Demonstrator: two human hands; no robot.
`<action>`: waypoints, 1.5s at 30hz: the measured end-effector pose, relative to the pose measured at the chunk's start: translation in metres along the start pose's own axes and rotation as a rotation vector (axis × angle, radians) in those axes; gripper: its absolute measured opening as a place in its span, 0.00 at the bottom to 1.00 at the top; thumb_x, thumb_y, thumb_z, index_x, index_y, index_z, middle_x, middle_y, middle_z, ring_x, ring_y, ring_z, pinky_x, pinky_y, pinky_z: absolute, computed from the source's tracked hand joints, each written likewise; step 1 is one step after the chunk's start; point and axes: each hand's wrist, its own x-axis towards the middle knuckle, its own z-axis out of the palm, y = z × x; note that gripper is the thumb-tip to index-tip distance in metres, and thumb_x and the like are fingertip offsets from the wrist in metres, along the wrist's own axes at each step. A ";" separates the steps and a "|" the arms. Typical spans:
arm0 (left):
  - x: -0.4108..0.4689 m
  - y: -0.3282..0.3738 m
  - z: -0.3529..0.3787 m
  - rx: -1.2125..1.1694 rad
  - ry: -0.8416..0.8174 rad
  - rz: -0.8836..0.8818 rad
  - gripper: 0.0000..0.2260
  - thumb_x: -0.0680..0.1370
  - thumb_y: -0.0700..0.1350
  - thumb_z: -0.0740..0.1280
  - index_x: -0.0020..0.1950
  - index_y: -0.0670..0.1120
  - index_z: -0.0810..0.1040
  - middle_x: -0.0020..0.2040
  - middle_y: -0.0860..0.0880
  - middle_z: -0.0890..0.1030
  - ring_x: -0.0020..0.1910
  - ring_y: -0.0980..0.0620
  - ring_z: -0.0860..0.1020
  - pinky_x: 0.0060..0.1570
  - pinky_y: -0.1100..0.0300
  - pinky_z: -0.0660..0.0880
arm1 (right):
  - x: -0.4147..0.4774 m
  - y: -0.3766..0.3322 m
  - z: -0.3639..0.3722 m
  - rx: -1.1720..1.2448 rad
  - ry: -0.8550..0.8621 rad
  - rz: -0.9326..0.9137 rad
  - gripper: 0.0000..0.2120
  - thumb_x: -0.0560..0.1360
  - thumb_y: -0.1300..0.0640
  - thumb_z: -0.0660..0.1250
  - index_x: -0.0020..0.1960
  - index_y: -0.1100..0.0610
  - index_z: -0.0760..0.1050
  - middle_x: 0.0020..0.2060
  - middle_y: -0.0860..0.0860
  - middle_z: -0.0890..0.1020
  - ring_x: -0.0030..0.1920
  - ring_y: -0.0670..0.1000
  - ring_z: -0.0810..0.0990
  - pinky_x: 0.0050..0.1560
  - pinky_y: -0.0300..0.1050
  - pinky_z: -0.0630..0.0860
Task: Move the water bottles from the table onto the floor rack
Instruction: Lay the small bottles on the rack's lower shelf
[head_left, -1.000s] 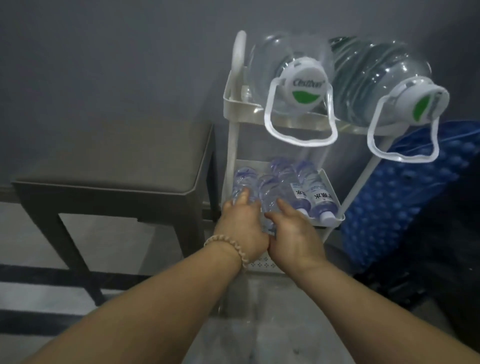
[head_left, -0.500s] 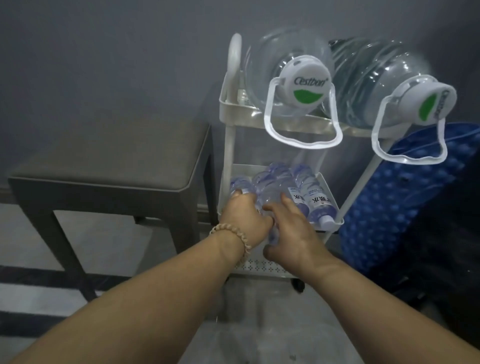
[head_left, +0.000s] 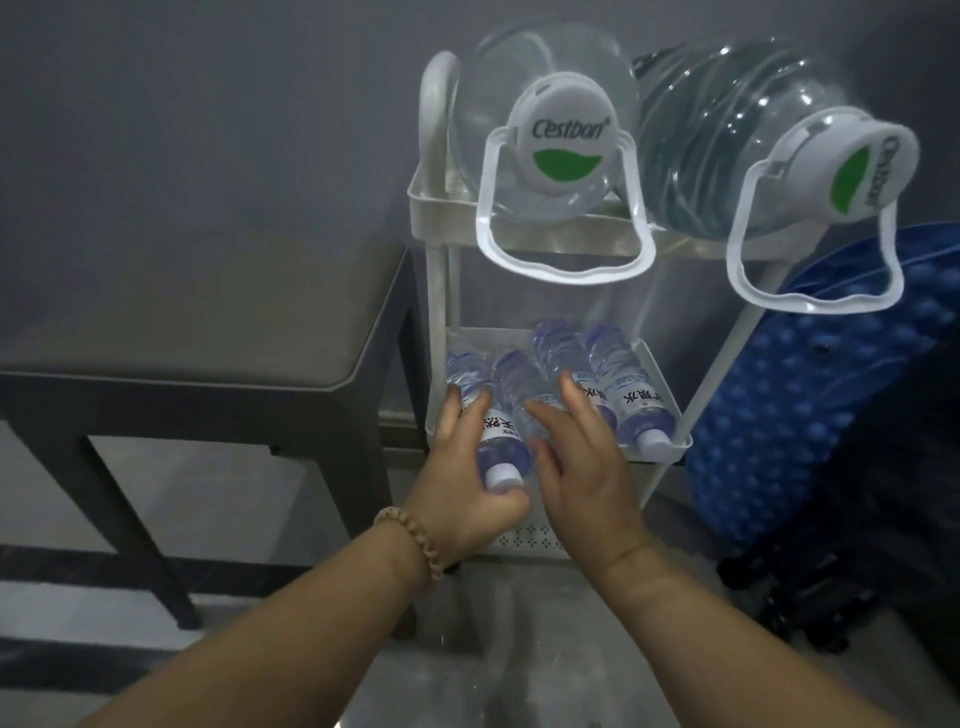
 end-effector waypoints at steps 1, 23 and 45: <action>0.002 -0.001 -0.002 0.069 -0.042 0.034 0.42 0.65 0.47 0.69 0.76 0.50 0.54 0.77 0.53 0.44 0.70 0.64 0.45 0.56 0.83 0.52 | 0.000 0.001 0.002 0.008 0.009 0.017 0.16 0.73 0.70 0.67 0.59 0.61 0.77 0.68 0.61 0.70 0.69 0.62 0.67 0.65 0.58 0.68; 0.026 0.001 -0.017 1.372 -0.080 0.409 0.27 0.76 0.48 0.39 0.75 0.42 0.45 0.76 0.38 0.47 0.74 0.33 0.44 0.62 0.30 0.32 | -0.012 0.004 0.029 -0.552 -0.191 -0.019 0.36 0.69 0.61 0.65 0.75 0.58 0.57 0.74 0.61 0.58 0.73 0.67 0.51 0.68 0.71 0.51; 0.029 -0.013 0.008 1.110 0.116 0.169 0.35 0.77 0.52 0.59 0.75 0.46 0.41 0.77 0.38 0.46 0.75 0.39 0.43 0.61 0.43 0.21 | 0.003 0.015 0.059 -0.648 -0.272 0.131 0.43 0.68 0.46 0.68 0.76 0.56 0.51 0.74 0.63 0.53 0.74 0.66 0.47 0.71 0.67 0.46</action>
